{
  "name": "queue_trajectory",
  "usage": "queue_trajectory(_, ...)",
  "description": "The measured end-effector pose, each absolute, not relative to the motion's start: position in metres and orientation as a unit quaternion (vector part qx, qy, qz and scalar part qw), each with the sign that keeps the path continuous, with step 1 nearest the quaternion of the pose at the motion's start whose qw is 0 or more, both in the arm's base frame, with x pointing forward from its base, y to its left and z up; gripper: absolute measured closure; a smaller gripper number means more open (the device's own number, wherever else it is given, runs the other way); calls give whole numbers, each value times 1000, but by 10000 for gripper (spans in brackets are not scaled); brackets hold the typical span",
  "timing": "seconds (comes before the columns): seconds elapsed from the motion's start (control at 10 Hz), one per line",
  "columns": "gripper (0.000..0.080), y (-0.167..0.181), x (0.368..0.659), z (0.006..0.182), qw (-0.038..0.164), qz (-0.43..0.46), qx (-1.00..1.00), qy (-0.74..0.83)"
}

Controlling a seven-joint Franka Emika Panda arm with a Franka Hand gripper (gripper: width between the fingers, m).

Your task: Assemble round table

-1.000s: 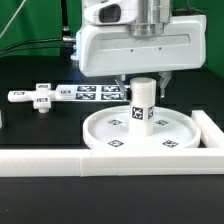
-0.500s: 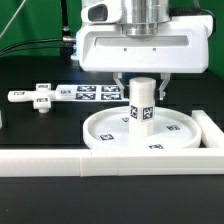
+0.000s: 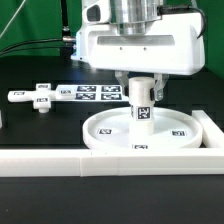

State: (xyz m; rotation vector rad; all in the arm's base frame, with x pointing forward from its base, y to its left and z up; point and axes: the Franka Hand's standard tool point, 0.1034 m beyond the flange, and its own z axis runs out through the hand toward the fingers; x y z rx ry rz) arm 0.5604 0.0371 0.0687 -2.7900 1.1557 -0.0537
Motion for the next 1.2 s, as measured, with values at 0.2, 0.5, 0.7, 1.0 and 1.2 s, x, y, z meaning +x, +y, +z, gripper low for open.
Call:
queue_trajectory(0.2, 223, 39, 560, 68, 63, -16, -920, 387)
queue_trajectory(0.5, 154, 44, 560, 75, 57, -35, -949, 309)
queue_trajectory(0.7, 151, 38, 551, 90, 58, -47, -969, 237)
queue_trajectory(1.0, 150, 34, 538, 98, 61, -25, -962, 264)
queue_trajectory(1.2, 150, 33, 540, 97, 54, -33, -976, 209)
